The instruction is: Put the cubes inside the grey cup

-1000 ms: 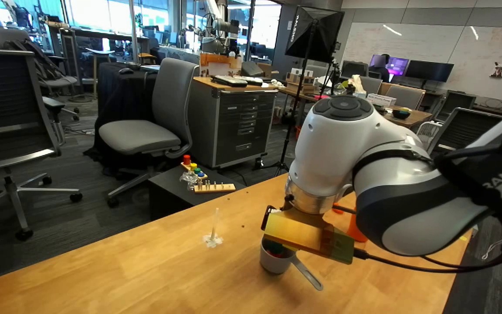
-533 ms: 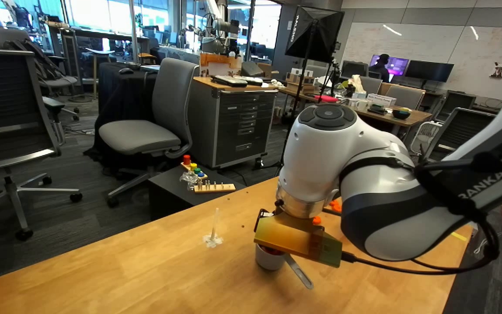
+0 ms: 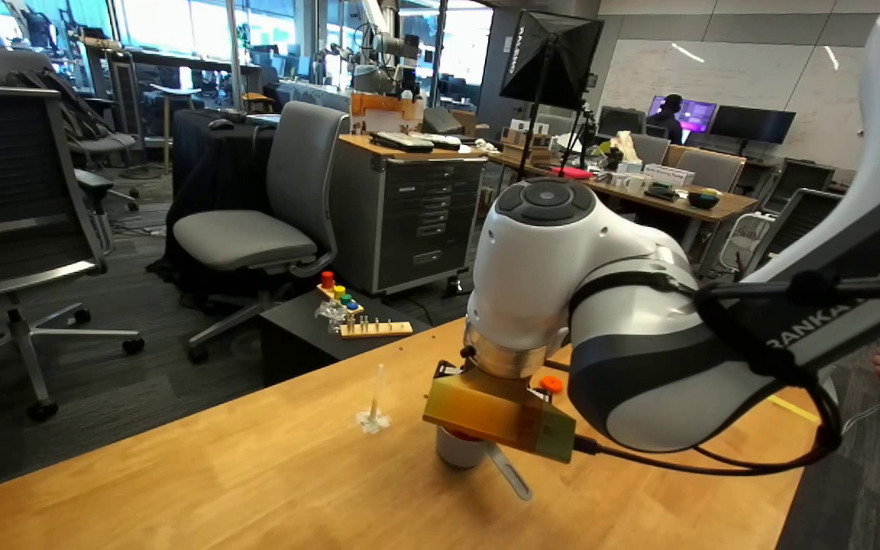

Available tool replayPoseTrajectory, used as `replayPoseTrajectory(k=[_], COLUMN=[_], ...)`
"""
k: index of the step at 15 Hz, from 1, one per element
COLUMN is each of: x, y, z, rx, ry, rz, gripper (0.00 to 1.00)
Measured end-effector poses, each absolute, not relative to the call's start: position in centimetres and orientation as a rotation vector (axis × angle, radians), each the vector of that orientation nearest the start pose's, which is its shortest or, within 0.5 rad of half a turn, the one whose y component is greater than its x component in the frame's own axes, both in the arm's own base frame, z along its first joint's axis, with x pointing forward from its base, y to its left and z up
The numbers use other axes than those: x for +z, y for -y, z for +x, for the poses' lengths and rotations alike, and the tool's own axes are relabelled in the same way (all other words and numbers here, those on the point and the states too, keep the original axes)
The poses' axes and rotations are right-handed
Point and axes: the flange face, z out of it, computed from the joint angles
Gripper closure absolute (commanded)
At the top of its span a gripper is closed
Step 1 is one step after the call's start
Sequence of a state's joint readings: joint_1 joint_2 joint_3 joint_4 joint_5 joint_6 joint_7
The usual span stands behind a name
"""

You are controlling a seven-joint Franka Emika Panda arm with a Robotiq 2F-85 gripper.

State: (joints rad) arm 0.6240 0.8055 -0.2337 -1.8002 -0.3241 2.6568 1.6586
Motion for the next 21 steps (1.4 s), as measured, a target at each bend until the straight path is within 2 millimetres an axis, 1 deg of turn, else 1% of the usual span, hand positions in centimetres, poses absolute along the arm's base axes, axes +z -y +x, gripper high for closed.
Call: replayPoseTrajectory(k=[2,6,9,12,14,16,18,21], x=[11.0,10.8,11.1,12.3,14.1,16.6,20.0,26.2], y=[-26.4,-26.5,-26.9,-27.9,-28.9,-30.1,-31.9,-35.2], z=[59.4,59.8,60.1,60.4,60.5,60.4,59.9,58.2], rx=[-0.495,-0.499,-0.506,-0.523,-0.533,-0.549,-0.577,-0.627], ry=[-1.416,-1.419,-1.413,-1.393,-1.380,-1.360,-1.319,-1.254], rz=[-2.905,-2.908,-2.900,-2.885,-2.877,-2.874,-2.874,-2.885], gripper=[0.00,0.00,0.00,0.00,0.00,0.00,0.00,0.00])
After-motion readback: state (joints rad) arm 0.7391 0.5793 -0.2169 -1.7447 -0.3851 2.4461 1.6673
